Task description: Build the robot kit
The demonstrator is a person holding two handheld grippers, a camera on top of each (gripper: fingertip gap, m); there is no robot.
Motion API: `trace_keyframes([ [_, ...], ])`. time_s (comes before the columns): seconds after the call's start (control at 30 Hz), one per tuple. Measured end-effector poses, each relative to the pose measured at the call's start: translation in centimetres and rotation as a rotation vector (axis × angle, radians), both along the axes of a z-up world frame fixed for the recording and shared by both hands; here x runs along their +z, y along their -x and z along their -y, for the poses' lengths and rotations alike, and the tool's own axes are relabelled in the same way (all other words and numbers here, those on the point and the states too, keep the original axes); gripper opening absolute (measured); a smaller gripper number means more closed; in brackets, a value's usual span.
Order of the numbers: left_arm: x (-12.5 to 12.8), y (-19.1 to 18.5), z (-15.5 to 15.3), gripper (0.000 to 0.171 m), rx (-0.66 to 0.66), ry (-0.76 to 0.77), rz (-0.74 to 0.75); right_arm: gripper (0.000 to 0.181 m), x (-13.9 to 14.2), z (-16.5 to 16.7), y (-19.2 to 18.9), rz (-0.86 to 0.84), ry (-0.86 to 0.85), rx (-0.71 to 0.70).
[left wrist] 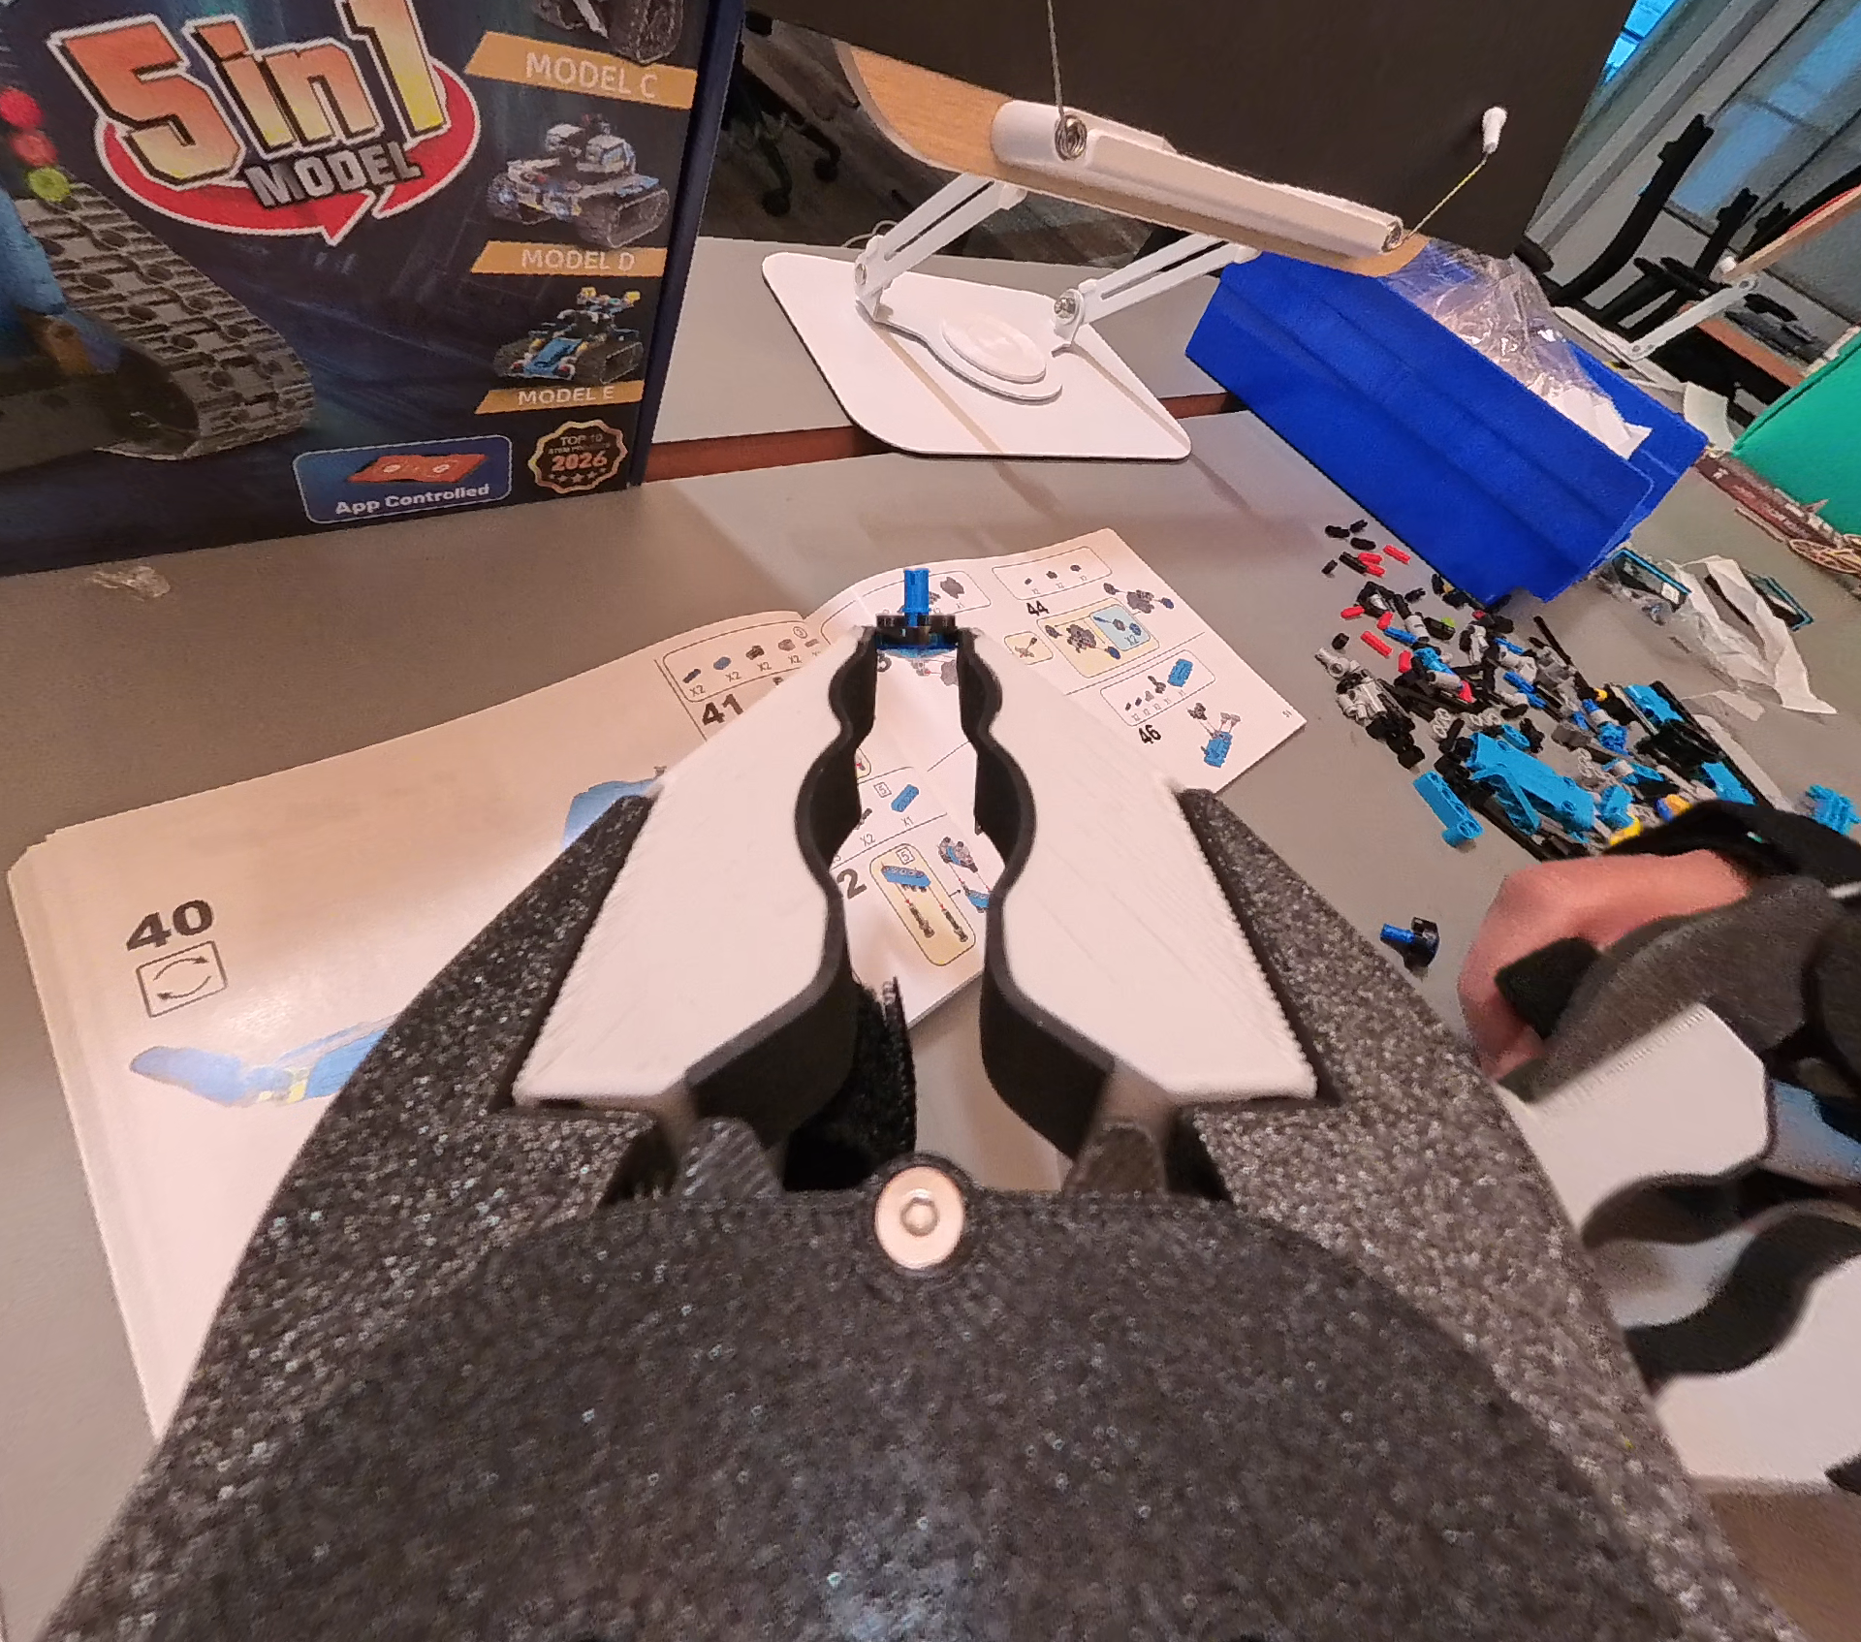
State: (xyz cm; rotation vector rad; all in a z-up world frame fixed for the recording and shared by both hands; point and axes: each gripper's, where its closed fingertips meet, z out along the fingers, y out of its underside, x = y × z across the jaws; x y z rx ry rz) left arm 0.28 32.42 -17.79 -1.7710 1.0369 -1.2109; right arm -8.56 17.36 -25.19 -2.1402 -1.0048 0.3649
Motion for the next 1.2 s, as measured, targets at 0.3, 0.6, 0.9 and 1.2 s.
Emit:
trace_keyframes([
  [0.3, -0.1, -0.2, 0.8, 0.016, -0.053, 0.009, 0.003, 0.024, 3.5, -2.7, -7.5, -0.539, 0.192, -0.381],
  [0.6, -1.2, -1.5, 4.9, 0.015, -0.231, -0.168, -0.087, 0.024, 5.1, -2.2, -14.9, -0.455, 0.093, -0.667],
  [0.9, -1.2, -1.9, 5.2, 0.015, -0.208, -0.194, -0.1, 0.024, 3.4, -2.7, -16.6, -0.45, 0.115, -0.774],
  [1.2, -2.3, -2.2, 5.7, 0.015, -0.234, -0.187, -0.135, 0.024, 2.9, -2.8, -16.1, -0.474, 0.136, -0.737],
])
